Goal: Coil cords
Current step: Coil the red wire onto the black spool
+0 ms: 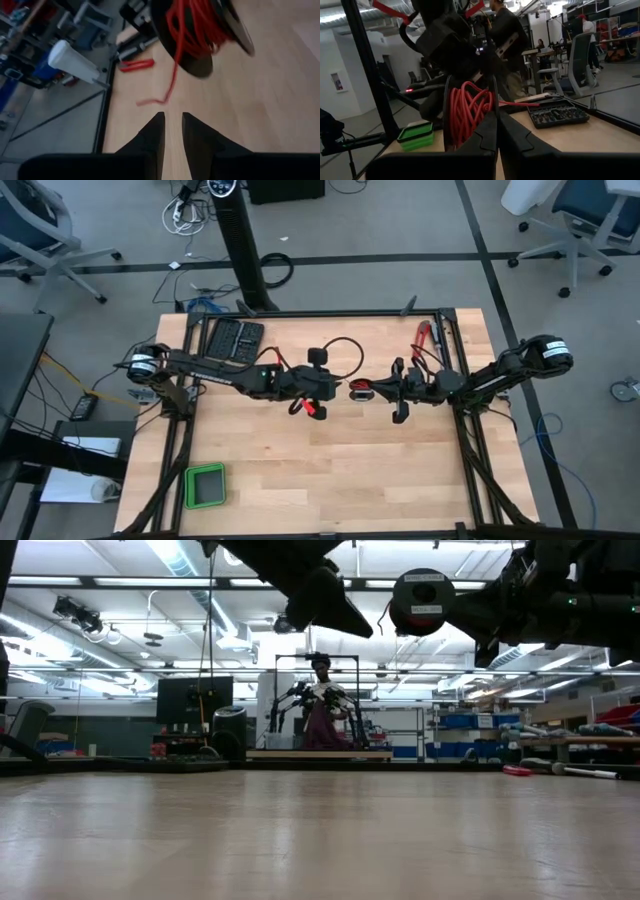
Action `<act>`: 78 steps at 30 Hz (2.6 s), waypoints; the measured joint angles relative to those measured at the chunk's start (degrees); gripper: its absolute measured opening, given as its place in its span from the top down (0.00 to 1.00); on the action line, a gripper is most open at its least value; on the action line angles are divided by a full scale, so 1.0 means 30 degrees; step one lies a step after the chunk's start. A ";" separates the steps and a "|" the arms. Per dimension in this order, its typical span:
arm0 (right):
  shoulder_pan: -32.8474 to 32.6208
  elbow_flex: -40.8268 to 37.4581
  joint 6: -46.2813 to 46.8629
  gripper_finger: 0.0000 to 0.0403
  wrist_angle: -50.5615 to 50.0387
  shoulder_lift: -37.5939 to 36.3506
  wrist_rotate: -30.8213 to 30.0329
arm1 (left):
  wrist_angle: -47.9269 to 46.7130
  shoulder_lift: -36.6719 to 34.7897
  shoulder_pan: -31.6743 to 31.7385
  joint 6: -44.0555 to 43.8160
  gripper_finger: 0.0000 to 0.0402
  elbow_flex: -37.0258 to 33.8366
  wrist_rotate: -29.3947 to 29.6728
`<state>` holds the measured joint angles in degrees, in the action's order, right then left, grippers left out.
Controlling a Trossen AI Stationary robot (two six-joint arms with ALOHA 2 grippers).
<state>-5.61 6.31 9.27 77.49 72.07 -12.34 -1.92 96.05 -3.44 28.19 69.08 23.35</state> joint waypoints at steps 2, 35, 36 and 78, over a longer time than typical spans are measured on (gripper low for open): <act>0.0000 0.0000 0.0004 0.99 -0.0007 0.0000 0.0000 | 0.0379 0.0009 0.0007 0.0020 0.83 0.0000 0.0002; 0.0007 0.0007 0.0323 0.99 0.0284 0.0000 0.0029 | 0.1538 0.0038 0.0007 0.1163 1.00 0.0000 -0.2382; 0.0007 0.0007 0.0218 0.99 0.0305 0.0000 0.0029 | 0.1105 0.0038 0.0007 0.0635 1.00 0.0000 -0.2565; 0.0000 0.0007 -0.2539 1.00 0.0284 0.0000 0.1188 | 0.1971 0.0038 0.2747 -1.5270 1.00 0.0000 -1.2816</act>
<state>-5.61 6.33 1.65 78.35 72.07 -8.78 3.99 96.16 4.80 -17.62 69.08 -15.10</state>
